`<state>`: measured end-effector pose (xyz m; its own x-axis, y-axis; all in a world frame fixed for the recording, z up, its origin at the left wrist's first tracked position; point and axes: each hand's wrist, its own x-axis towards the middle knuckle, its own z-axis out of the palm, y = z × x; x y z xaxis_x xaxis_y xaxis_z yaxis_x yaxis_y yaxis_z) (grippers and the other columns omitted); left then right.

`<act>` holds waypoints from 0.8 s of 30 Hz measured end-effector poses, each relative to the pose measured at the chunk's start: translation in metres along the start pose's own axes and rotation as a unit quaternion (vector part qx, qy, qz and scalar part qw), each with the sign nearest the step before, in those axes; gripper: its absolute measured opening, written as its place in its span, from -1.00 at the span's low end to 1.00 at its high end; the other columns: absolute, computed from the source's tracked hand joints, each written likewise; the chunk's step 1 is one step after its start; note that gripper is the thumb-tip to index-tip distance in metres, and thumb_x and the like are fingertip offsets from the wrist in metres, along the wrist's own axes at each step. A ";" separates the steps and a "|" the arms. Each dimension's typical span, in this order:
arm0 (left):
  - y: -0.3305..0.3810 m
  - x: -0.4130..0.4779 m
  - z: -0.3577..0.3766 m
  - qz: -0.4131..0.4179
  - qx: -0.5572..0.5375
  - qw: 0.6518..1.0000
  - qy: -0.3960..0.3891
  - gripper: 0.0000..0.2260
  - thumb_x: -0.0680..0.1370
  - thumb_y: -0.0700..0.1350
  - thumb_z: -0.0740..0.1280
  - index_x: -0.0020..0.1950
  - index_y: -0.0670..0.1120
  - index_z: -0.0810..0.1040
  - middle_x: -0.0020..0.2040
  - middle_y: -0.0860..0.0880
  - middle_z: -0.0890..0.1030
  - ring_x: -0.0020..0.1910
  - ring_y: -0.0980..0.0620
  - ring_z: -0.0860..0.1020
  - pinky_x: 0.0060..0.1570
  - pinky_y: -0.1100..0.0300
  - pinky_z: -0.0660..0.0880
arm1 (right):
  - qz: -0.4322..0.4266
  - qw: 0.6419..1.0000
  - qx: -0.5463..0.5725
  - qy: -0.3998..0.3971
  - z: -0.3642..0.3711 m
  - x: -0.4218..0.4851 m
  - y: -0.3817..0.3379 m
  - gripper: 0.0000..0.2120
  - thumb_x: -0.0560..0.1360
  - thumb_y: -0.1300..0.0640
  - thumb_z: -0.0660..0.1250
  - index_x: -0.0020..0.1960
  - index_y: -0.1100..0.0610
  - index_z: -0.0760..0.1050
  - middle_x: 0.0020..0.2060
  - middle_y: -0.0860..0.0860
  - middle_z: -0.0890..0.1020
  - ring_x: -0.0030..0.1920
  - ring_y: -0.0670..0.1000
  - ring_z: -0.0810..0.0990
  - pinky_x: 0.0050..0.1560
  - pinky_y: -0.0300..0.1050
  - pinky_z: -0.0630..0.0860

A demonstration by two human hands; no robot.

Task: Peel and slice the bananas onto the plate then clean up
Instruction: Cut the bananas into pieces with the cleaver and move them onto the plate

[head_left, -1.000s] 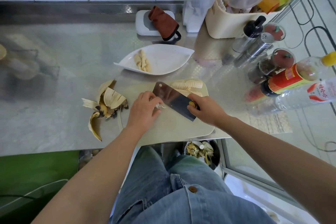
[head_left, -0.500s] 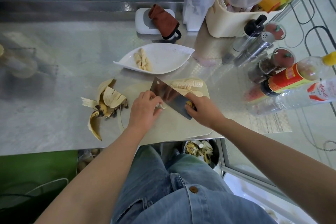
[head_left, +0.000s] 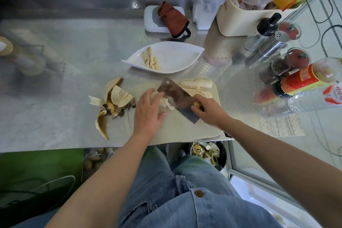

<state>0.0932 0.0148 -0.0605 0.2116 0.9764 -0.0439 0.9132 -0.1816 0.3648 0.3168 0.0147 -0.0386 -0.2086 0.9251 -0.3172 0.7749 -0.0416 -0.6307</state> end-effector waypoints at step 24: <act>0.049 -0.017 0.034 -0.163 -0.083 0.980 -0.083 -0.22 0.50 0.28 -0.36 0.52 -0.25 -0.31 0.54 -0.22 -0.31 0.52 -0.07 -0.33 0.48 0.05 -0.34 | 0.073 0.972 0.212 -0.070 0.028 -0.007 0.000 -0.78 0.58 0.13 0.21 0.21 0.15 0.42 -0.25 -0.01 0.49 -0.52 -0.03 0.39 -0.49 -0.21 0.35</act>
<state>0.1464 -0.0145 -0.0729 -0.0158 0.9443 -0.3287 0.8758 0.1717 0.4512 0.3019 -0.0023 -0.0559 -0.2168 0.8391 -0.4989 0.4925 -0.3473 -0.7980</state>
